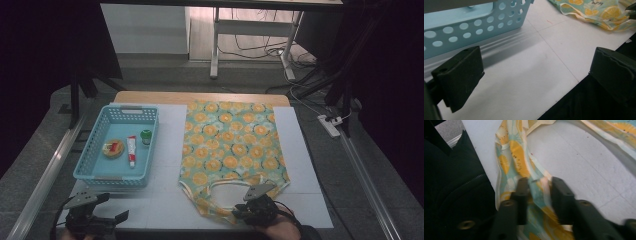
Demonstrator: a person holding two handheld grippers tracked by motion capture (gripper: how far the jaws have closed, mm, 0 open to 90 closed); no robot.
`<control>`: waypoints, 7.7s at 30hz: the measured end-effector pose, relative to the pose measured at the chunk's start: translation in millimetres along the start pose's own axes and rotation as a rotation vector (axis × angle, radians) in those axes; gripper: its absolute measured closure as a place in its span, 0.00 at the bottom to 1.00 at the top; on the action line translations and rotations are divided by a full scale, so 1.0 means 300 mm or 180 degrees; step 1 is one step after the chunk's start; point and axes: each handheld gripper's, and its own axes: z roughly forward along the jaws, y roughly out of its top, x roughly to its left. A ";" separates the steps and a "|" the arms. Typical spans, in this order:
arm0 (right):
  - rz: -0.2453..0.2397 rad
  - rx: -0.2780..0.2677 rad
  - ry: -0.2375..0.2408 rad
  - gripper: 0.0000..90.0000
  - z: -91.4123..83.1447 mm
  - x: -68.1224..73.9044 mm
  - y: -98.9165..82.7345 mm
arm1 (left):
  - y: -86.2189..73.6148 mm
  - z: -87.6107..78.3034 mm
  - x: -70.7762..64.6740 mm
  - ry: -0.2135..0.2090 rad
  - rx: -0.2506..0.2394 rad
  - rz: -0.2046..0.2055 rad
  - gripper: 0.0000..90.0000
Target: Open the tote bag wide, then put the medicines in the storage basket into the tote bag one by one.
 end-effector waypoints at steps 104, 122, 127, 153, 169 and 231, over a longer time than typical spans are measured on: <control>-0.0961 0.0038 0.0182 0.85 0.310 -0.106 0.364 | 0.000 0.000 0.005 -0.0018 -0.0016 -0.0023 0.00; -0.0552 -0.0357 0.0141 0.99 0.208 -0.170 0.452 | 0.003 0.001 -0.001 -0.0009 0.0008 -0.0010 0.00; -0.0556 -0.0456 -0.0019 0.99 0.168 -0.188 0.492 | 0.006 0.004 -0.004 -0.0036 0.0039 -0.0032 0.00; -0.0306 -0.1081 -0.0243 1.00 -0.102 -0.318 0.705 | 0.004 0.003 0.005 -0.0025 0.0004 -0.0068 0.00; -0.0280 -0.1154 -0.0300 1.00 -0.153 -0.331 0.751 | 0.002 -0.001 0.006 0.0021 -0.0008 -0.0079 0.00; -0.0212 -0.1138 -0.0281 1.00 -0.135 -0.362 0.749 | 0.341 0.050 0.282 0.0508 0.0053 -0.0105 0.00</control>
